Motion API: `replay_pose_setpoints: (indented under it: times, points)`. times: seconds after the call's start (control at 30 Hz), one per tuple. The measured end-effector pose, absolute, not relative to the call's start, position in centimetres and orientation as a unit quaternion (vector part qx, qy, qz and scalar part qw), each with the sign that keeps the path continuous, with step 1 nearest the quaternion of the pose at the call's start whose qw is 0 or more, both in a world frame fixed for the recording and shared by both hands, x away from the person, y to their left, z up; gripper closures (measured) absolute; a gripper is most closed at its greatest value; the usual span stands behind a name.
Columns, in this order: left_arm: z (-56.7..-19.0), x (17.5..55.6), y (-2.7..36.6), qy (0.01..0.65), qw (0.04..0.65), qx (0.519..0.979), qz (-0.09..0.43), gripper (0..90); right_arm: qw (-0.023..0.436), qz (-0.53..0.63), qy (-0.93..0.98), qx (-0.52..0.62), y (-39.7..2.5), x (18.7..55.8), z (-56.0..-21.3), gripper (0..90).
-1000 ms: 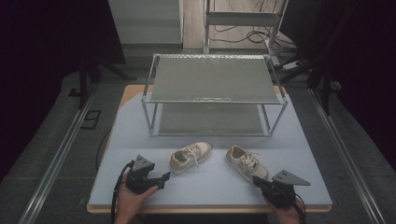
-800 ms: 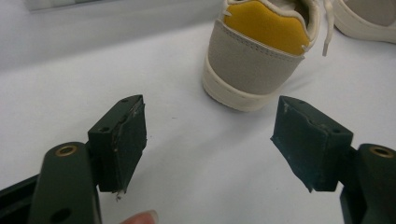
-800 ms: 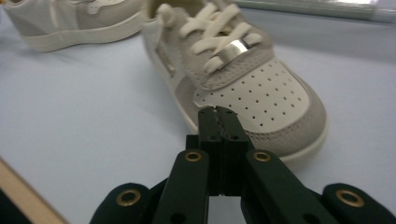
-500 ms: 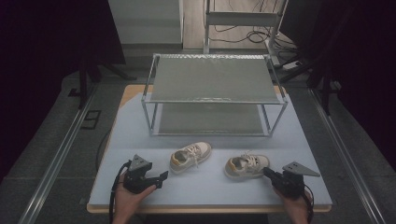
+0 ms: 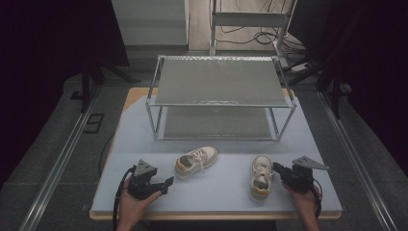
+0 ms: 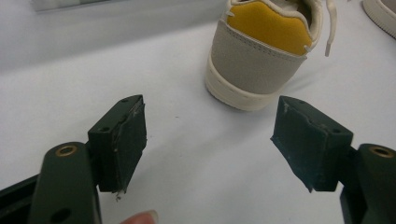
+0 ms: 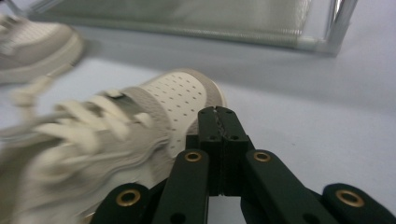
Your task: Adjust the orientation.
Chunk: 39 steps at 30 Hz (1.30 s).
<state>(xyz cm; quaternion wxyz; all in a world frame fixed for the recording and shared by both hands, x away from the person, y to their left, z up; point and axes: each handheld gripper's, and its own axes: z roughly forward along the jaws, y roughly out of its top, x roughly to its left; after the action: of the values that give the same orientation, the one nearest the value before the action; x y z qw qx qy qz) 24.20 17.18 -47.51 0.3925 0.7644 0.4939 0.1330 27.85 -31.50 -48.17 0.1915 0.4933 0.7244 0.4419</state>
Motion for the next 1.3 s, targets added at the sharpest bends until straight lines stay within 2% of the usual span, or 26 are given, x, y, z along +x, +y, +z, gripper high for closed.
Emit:
replay_pose_setpoints:
  times: [0.1,0.2,0.47,0.77,1.07,1.3]
  points:
    - [-47.5,24.2,17.2,0.493,0.394,0.764,0.132,25.6,0.201,0.450,0.722,0.485,-31.5,26.7,-47.1,89.7]
    - [-47.4,24.2,17.2,0.493,0.395,0.764,0.132,25.6,0.209,0.472,0.727,0.454,-30.7,23.6,-44.8,89.7]
    - [-47.4,24.1,17.1,0.491,0.395,0.765,0.132,25.6,0.171,0.492,0.759,0.392,-26.7,19.7,-44.0,89.7]
    - [-47.4,24.2,17.3,0.491,0.395,0.765,0.133,25.5,0.169,0.442,0.797,0.376,-22.5,19.9,-47.4,89.7]
    - [-47.5,24.2,17.4,0.494,0.396,0.763,0.130,25.5,0.168,0.435,0.795,0.389,-23.6,20.1,-47.5,89.8]
    - [-47.5,24.2,17.5,0.494,0.396,0.763,0.130,25.5,0.174,0.428,0.780,0.423,-26.2,21.1,-47.9,89.7]
